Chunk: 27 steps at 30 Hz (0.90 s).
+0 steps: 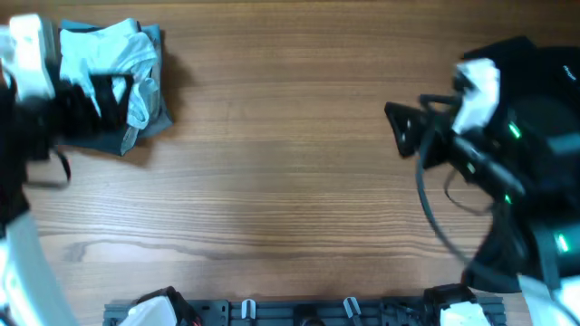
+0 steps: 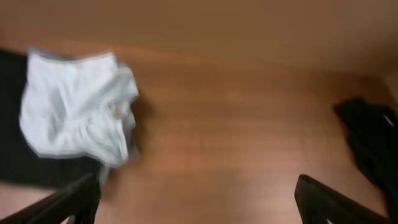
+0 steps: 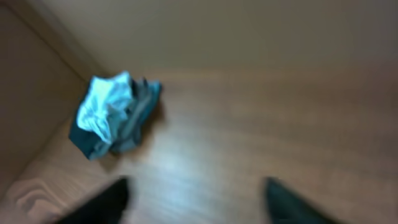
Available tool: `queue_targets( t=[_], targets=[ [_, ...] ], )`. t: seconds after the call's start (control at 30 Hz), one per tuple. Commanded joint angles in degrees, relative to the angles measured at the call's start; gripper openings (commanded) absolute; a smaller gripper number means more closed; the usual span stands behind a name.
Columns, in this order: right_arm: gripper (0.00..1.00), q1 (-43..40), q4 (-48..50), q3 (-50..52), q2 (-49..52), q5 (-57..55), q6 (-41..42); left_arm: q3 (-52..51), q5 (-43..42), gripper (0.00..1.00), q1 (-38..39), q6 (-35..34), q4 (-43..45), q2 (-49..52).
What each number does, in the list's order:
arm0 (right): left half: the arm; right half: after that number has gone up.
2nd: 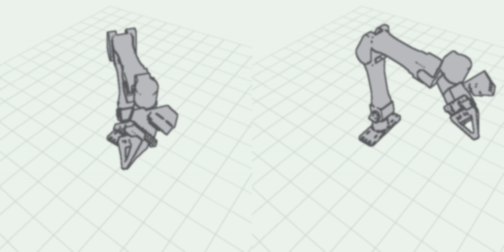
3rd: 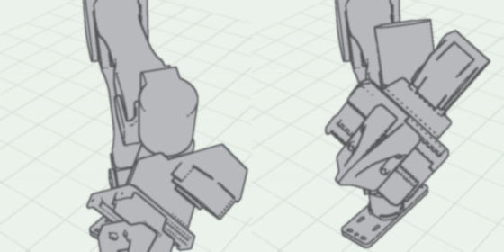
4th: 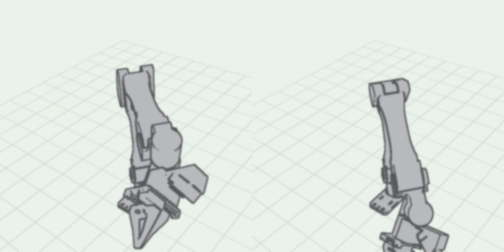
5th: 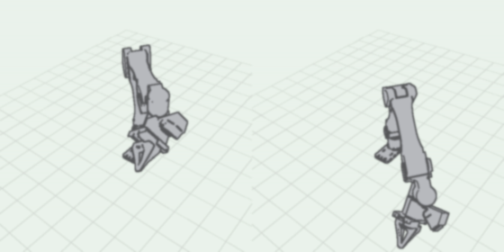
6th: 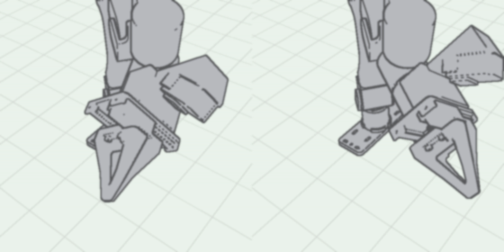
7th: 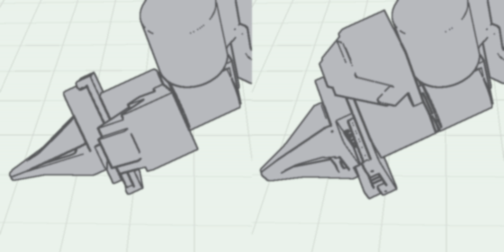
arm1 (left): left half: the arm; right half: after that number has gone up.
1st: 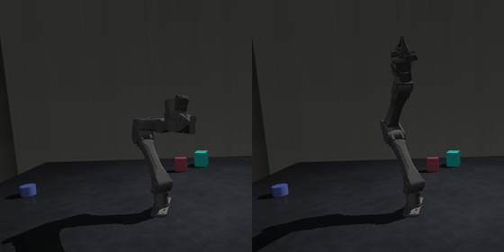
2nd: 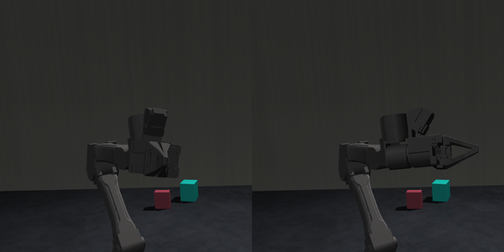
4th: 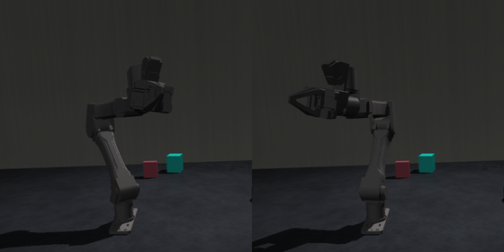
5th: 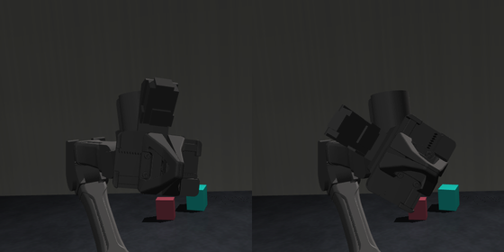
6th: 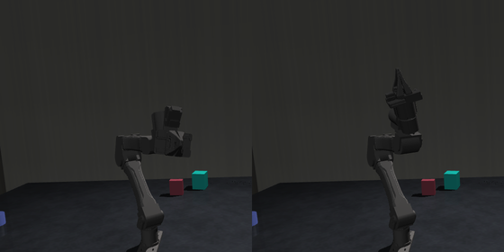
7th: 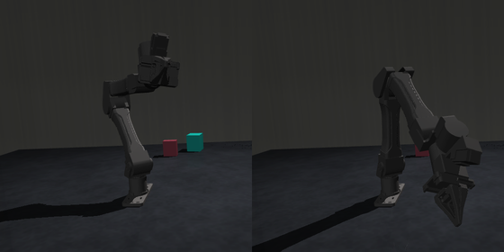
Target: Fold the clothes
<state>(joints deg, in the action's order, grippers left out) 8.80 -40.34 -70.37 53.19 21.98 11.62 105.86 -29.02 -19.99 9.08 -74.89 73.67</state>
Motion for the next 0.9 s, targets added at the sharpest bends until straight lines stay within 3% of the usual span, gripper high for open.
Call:
queue_targets(
  t=[0.0, 0.23, 0.73, 0.87],
  targets=[
    [1.00, 0.0, -2.4, 0.0, -4.1, -1.6, -2.6, -0.5, 3.3, 1.00, 0.1, 1.2, -6.6, -1.3],
    [1.00, 0.0, -10.0, 0.0, -7.8, -1.6, -2.4, -0.5, 3.4, 1.00, 0.1, 1.2, -7.2, -1.9],
    [1.00, 0.4, -12.5, 0.5, -2.2, -2.1, -2.7, -0.5, 3.4, 1.00, 0.1, 1.2, -7.2, -1.8],
    [1.00, 0.7, -5.8, 3.3, -4.8, -7.1, -2.9, -0.5, 3.4, 1.00, 0.1, 1.2, -7.2, -1.8]
  ],
)
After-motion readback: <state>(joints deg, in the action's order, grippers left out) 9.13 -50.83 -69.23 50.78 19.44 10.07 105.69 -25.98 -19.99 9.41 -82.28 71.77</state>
